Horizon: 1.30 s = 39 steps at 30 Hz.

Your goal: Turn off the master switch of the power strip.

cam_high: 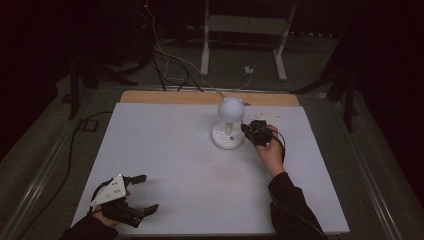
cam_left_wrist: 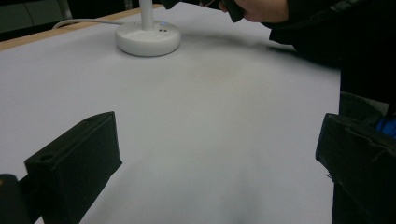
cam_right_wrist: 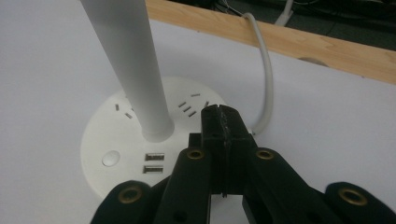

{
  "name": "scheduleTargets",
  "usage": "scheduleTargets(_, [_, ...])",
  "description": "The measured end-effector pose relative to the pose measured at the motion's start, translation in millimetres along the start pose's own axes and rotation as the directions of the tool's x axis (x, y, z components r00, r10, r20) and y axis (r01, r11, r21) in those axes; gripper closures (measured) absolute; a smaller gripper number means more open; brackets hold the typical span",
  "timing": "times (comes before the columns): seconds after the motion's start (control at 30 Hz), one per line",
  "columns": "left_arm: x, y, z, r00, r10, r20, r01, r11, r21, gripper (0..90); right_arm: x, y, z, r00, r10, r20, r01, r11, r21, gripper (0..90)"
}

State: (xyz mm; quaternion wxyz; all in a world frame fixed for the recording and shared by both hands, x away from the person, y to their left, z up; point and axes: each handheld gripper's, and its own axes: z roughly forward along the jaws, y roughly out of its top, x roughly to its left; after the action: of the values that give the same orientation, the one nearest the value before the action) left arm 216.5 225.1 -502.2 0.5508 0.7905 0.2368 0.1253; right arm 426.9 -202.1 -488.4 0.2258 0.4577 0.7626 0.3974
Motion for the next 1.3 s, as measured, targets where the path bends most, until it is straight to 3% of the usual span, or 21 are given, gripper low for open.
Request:
scheduleTargets(0.4, [0.5,-0.2,0.1,1.0000,-0.004,0.002,0.004,1.0000,-0.001,0.3,4.7,-8.7,11.0,0.9983,-0.009,0.057,0.009,1.000,-0.005,90.0])
scheduleTargets(0.73, [0.2,-0.3,0.1,1.0000,-0.004,0.004,0.004,1.0000,-0.001,0.3,10.7,-10.6,18.2,0.9985,-0.026,0.047,0.024,0.999,0.031,90.0])
scheduleTargets(1.3, [0.5,-0.4,0.3,1.0000,-0.003,0.006,0.003,1.0000,0.001,0.3,13.1,-13.9,21.2,0.9978,-0.035,0.056,0.034,0.999,0.022,90.0])
